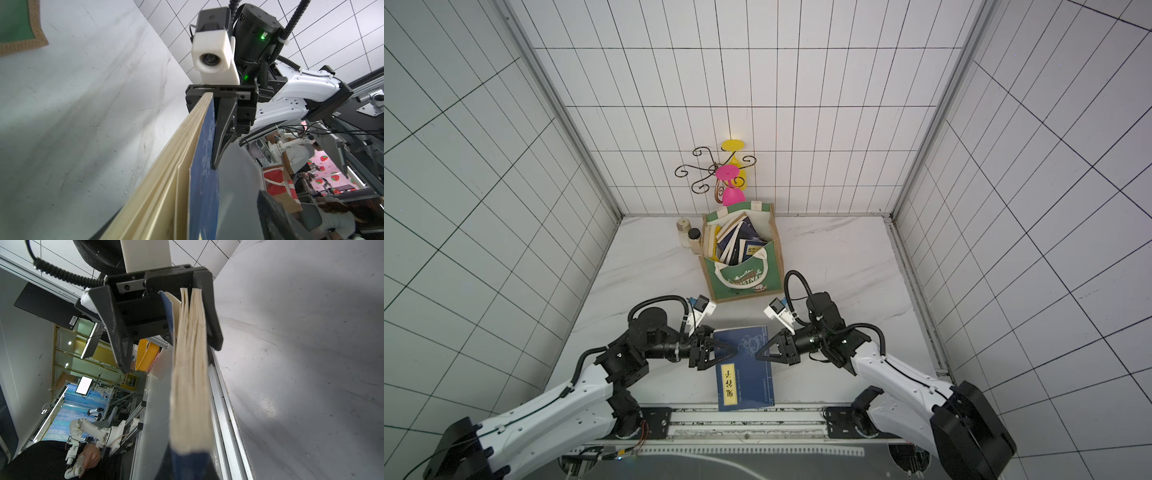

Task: Put the books into the canvas bag
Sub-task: Pick up the book from the center of the board.

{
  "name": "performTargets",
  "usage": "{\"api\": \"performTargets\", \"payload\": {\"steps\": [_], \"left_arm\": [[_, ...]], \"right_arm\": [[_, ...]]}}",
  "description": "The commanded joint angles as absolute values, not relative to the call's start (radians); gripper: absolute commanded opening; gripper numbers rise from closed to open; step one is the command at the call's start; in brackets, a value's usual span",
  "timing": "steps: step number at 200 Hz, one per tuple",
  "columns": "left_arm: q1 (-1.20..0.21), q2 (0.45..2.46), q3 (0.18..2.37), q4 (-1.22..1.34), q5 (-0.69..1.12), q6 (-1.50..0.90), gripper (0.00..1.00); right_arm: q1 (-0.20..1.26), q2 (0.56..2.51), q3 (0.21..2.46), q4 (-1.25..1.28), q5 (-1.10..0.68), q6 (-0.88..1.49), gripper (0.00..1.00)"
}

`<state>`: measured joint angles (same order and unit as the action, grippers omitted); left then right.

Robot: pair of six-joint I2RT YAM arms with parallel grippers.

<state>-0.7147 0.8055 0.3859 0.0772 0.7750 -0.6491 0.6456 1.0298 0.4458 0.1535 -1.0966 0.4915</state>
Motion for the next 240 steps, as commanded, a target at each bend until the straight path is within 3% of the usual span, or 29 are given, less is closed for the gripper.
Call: {"api": "performTargets", "payload": {"steps": [1,18,31,53,113,127,150,170,178,191,204,228,240], "left_arm": [[-0.727,0.785,0.475,-0.022,0.755,-0.606,0.64],[-0.728,0.773,0.538,-0.147,0.712,-0.561,0.44],[-0.727,0.790,0.600,-0.270,0.701,-0.503,0.36],[-0.729,0.891,0.688,-0.409,0.782,-0.437,0.34],[-0.765,1.030,0.875,-0.727,0.690,-0.229,0.33],[-0.766,1.053,0.909,-0.783,0.657,-0.184,0.25],[-0.781,1.093,0.936,-0.794,0.643,-0.170,0.00],[-0.801,1.129,0.982,-0.827,0.621,-0.146,0.00],[-0.801,1.136,1.008,-0.832,0.611,-0.142,0.00],[-0.802,1.143,1.064,-0.835,0.571,-0.143,0.00],[-0.799,1.155,1.144,-0.832,0.521,-0.152,0.00],[-0.769,1.210,1.319,-0.816,0.445,-0.179,0.00],[-0.730,1.243,1.401,-0.796,0.431,-0.202,0.00]], "right_arm": [[0.637,1.003,0.591,-0.031,-1.084,0.399,0.00],[0.637,0.993,0.608,-0.110,-1.058,0.363,0.00],[0.637,0.981,0.615,-0.141,-1.045,0.351,0.00],[0.637,0.968,0.623,-0.163,-1.039,0.350,0.00],[0.635,0.952,0.672,-0.290,-1.009,0.288,0.00],[0.635,0.953,0.676,-0.302,-1.004,0.275,0.00],[0.634,0.951,0.678,-0.303,-0.997,0.266,0.00],[0.632,0.931,0.687,-0.331,-0.949,0.262,0.00],[0.629,0.916,0.690,-0.332,-0.924,0.261,0.11],[0.624,0.884,0.696,-0.333,-0.861,0.262,0.42],[0.619,0.840,0.693,-0.331,-0.791,0.267,0.66],[0.603,0.750,0.691,-0.354,-0.582,0.293,0.98],[0.598,0.707,0.695,-0.388,-0.465,0.304,0.99]]}}
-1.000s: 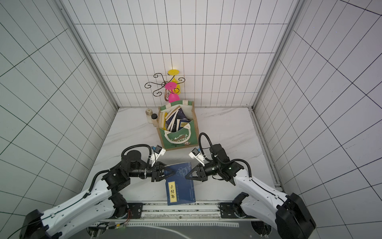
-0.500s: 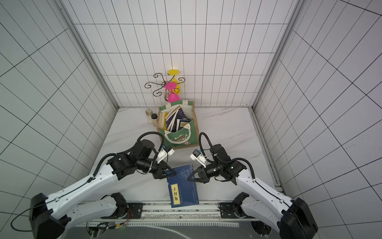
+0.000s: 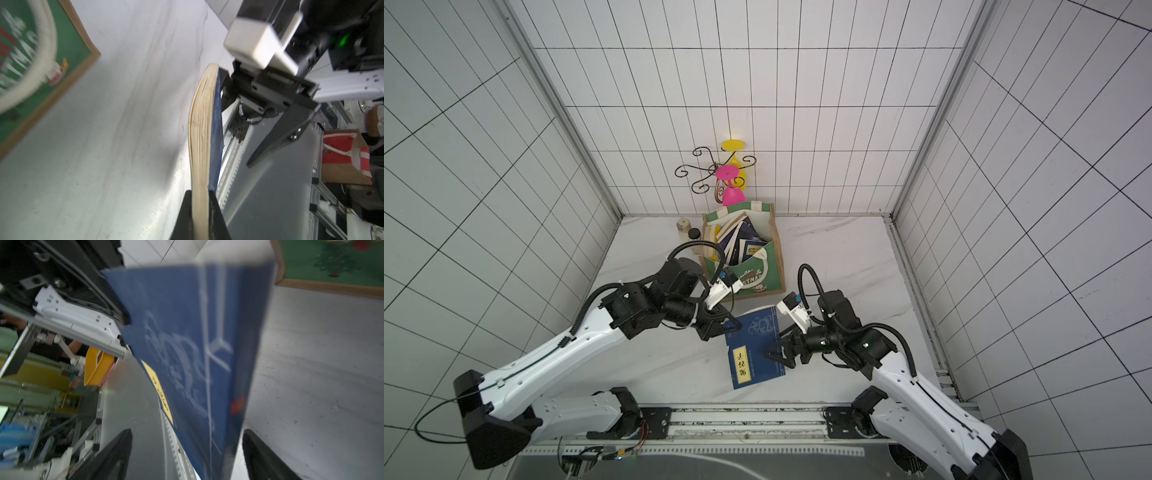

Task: Put the books into the canvas bag
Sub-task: Pick up the book from the center of the board, then place the book in the canvas bag.

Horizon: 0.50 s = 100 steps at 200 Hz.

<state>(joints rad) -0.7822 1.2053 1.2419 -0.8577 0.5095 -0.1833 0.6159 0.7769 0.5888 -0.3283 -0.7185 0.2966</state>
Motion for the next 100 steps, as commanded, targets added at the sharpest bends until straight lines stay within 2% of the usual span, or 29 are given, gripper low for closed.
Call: {"api": "performTargets", "payload": {"steps": [1,40,61,100], "left_arm": [[-0.729,1.245,1.407,-0.794,0.431,-0.204,0.00],[-0.618,1.314,1.600,-0.625,0.390,-0.310,0.00],[-0.571,1.334,1.641,-0.512,0.317,-0.368,0.00],[-0.536,1.343,1.587,-0.302,0.129,-0.449,0.00]], "right_arm": [[0.598,0.703,0.695,-0.390,-0.457,0.306,0.99],[0.595,0.568,0.666,-0.429,-0.262,0.360,0.99],[0.595,0.537,0.658,-0.431,-0.240,0.374,0.99],[0.595,0.534,0.657,-0.429,-0.247,0.370,0.99]]}}
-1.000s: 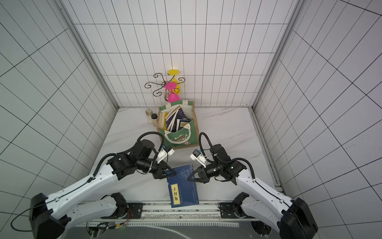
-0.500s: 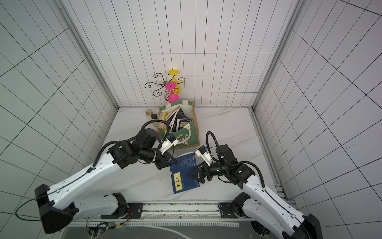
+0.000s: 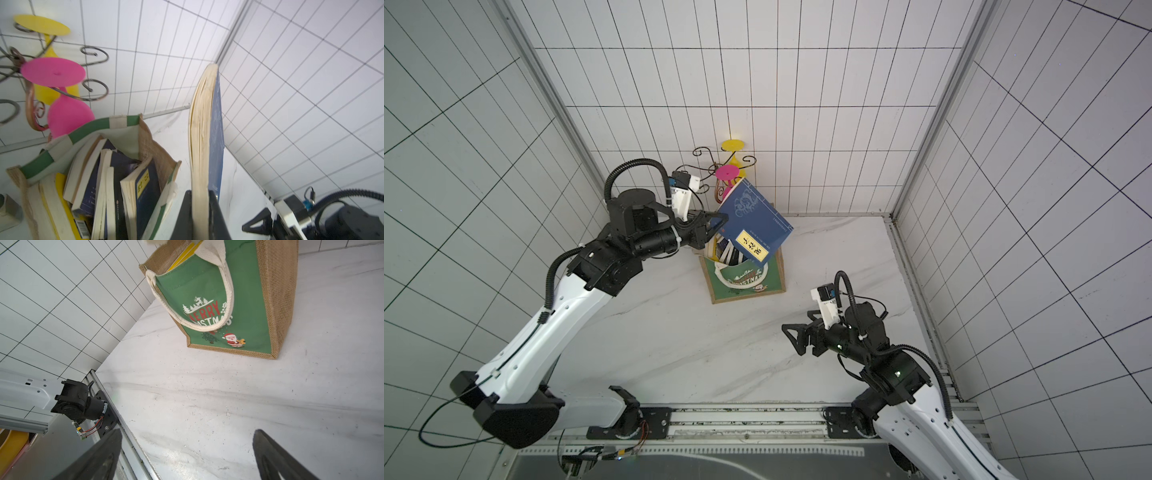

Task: Put the books into the canvas bag
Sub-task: Place the book in the canvas bag.

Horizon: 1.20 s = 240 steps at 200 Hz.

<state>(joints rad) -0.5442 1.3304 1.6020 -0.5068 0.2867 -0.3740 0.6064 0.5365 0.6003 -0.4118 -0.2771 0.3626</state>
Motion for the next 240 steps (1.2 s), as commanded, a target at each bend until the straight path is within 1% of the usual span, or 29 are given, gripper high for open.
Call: {"api": "performTargets", "payload": {"steps": [1,39,83,115,156,199,225,240], "left_arm": [[-0.537,1.344,1.585,-0.296,0.127,-0.450,0.00],[-0.530,1.384,1.500,-0.168,-0.011,-0.518,0.00],[-0.538,1.417,1.402,-0.098,-0.075,-0.571,0.00],[-0.540,1.429,1.357,-0.100,-0.113,-0.583,0.00],[-0.566,1.454,1.322,-0.104,-0.098,-0.590,0.00],[-0.623,1.511,1.338,-0.123,-0.124,-0.594,0.00],[-0.634,1.532,1.345,-0.137,-0.134,-0.610,0.00],[-0.638,1.526,1.339,-0.167,-0.185,-0.630,0.00]], "right_arm": [[0.595,0.534,0.657,-0.429,-0.247,0.370,0.99],[0.595,0.535,0.657,-0.428,-0.251,0.367,0.99],[0.595,0.529,0.657,-0.429,-0.251,0.368,0.99],[0.595,0.538,0.657,-0.428,-0.259,0.367,0.99],[0.595,0.541,0.656,-0.428,-0.254,0.365,0.99],[0.596,0.546,0.657,-0.428,-0.250,0.368,0.99],[0.595,0.546,0.657,-0.428,-0.249,0.368,0.99],[0.595,0.546,0.657,-0.429,-0.248,0.368,0.99]]}}
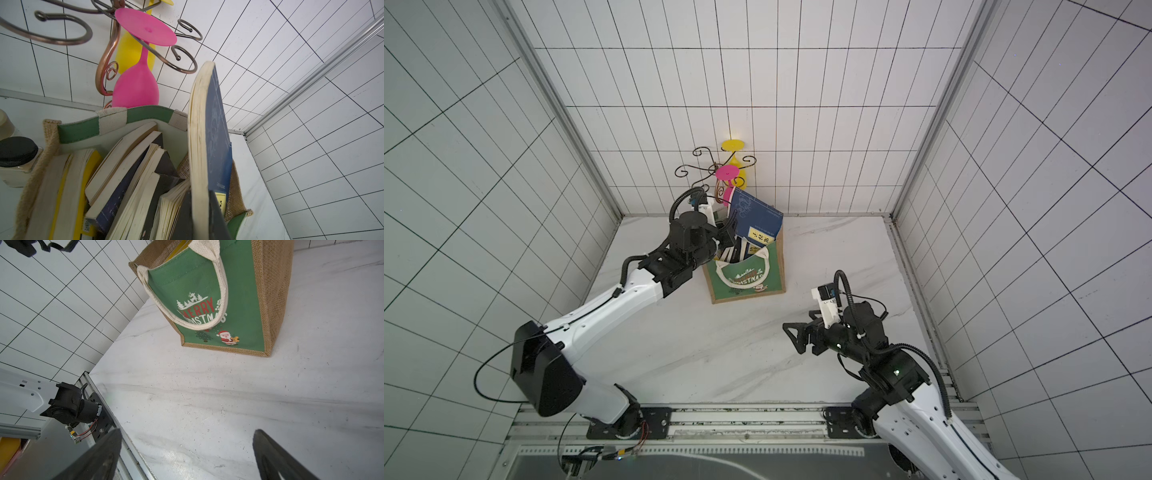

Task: Put the books into the canvas bag
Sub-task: Place the book in the canvas bag.

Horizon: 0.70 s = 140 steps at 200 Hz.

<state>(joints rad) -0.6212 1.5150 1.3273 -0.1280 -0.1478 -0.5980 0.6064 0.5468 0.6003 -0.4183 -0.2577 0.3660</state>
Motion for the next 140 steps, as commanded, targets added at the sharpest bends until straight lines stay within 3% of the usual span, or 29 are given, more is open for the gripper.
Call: {"api": "performTargets", "payload": {"steps": [1,58,140], "left_arm": [[-0.638,1.524,1.337,-0.170,-0.191,-0.633,0.00],[-0.634,1.416,1.236,-0.240,-0.402,-0.752,0.00],[-0.715,1.536,1.354,-0.112,-0.092,-0.611,0.00]], "right_arm": [[0.595,0.545,0.657,-0.429,-0.248,0.368,0.99],[0.595,0.560,0.658,-0.429,-0.256,0.366,0.99],[0.595,0.571,0.659,-0.426,-0.243,0.366,0.99]]}}
